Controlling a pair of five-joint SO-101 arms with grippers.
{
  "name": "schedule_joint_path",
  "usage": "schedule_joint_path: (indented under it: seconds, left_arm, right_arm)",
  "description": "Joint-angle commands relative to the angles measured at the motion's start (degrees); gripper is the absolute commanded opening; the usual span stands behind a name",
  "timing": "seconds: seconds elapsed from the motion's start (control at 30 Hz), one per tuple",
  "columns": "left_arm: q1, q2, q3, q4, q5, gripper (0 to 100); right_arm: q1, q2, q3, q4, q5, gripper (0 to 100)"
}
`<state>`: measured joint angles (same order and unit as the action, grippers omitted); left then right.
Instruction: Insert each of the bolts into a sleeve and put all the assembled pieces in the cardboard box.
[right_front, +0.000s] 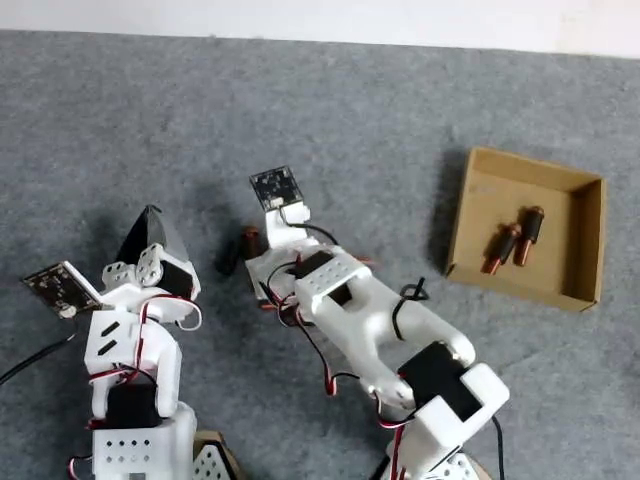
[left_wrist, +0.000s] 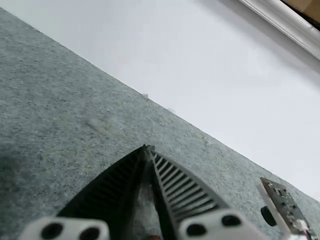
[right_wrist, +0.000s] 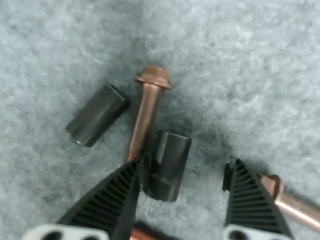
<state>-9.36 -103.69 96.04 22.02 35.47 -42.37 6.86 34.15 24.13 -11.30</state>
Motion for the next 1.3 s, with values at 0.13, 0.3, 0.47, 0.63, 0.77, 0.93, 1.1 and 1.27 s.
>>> schedule_joint_path:
  seconds: [0.13, 0.3, 0.47, 0.63, 0.77, 0.93, 1.1, 1.27]
  left_arm:
    - [-0.7, -0.7, 1.0, -1.3, -0.3, 1]
    - [-0.7, -0.7, 1.1, -1.3, -0.3, 1]
    - [-0.7, -0.7, 1.1, -1.3, -0.3, 1]
    - [-0.7, -0.7, 1.1, -1.3, -0.3, 1]
    - [-0.7, -0.7, 1.1, -1.3, -0.3, 1]
    - [-0.7, -0.7, 1.1, -1.3, -0.3, 1]
    - [-0.3, -0.3, 1.0, -1.4, -0.2, 1]
    - [3.2, -0.2, 1.1, -1.1, -0.4, 1]
  right_arm:
    - [0.1, 1.8, -2.2, 2.3, -0.4, 15.2]
    - [1.5, 6.5, -10.2, 10.6, -0.4, 14.9]
    - [1.9, 10.6, -16.0, 17.1, -0.1, 14.5]
    - [1.6, 11.5, -16.7, 17.5, 0.0, 0.9]
    - [2.1, 11.2, -16.9, 17.5, 0.1, 0.3]
    - [1.8, 9.7, -16.8, 17.5, 7.1, 0.5]
    - [2.3, -1.7, -13.6, 17.1, 8.0, 0.5]
    - [2.3, -14.5, -3.0, 12.7, 8.1, 0.5]
